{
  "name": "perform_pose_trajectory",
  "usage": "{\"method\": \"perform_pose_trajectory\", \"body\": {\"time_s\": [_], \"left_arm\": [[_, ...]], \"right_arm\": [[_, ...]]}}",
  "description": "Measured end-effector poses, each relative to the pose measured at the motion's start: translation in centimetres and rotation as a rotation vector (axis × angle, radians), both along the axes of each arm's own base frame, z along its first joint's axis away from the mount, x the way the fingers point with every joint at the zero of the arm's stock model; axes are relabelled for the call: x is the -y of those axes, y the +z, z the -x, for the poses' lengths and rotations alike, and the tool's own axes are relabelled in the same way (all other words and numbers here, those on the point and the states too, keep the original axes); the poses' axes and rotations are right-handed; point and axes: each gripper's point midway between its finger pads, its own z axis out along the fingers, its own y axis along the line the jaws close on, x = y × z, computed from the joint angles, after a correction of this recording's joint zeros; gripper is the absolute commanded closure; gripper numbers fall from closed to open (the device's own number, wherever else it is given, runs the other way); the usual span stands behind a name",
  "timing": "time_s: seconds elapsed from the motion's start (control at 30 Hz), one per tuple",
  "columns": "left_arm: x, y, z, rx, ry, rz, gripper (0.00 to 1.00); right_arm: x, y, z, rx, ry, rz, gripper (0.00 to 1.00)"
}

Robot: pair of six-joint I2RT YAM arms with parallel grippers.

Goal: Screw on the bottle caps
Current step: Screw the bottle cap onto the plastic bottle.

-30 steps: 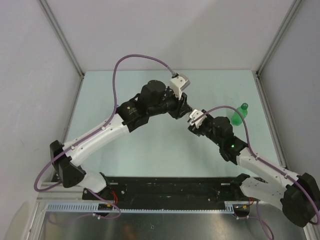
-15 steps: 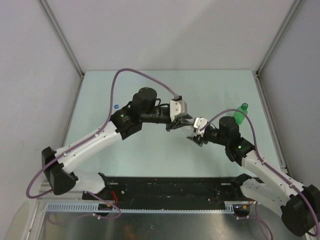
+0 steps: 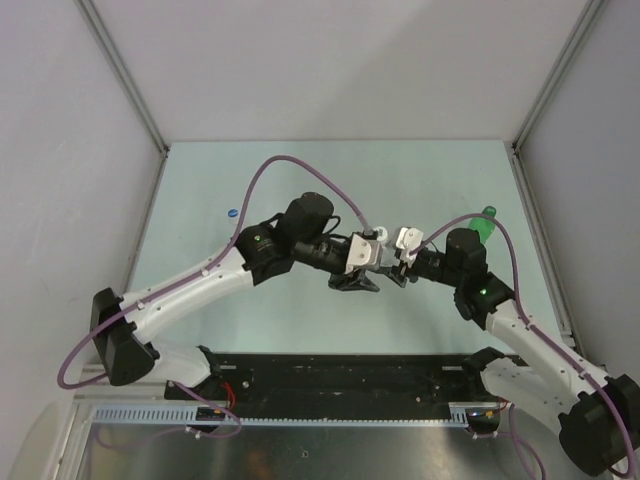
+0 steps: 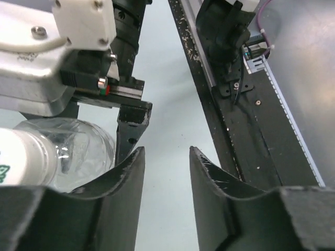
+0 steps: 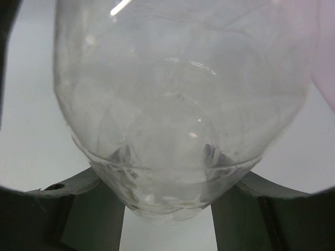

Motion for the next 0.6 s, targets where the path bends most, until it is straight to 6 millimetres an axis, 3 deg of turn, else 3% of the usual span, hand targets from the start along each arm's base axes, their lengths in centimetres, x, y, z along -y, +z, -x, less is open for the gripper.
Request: {"method": "perform_pose_trajectory", "body": {"time_s": [0.23, 0.4, 0.6], "left_arm": [[-0.5, -0.4, -0.2, -0.018, 0.040, -0.032, 0.04], [-1.4, 0.6, -2.7, -0.043, 0.264, -0.042, 0.01], [-3.6, 3.4, -8.5, -0.202, 0.798, 0.044, 0.00]], "right_arm": [[0.5, 0.5, -0.9, 0.010, -0.064, -0.011, 1.00], [1.8, 1.0, -3.1, 0.014, -0.214, -0.033, 0.97], [3.2, 0.5, -5.5, 0.010, -0.360, -0.029, 0.96]]}}
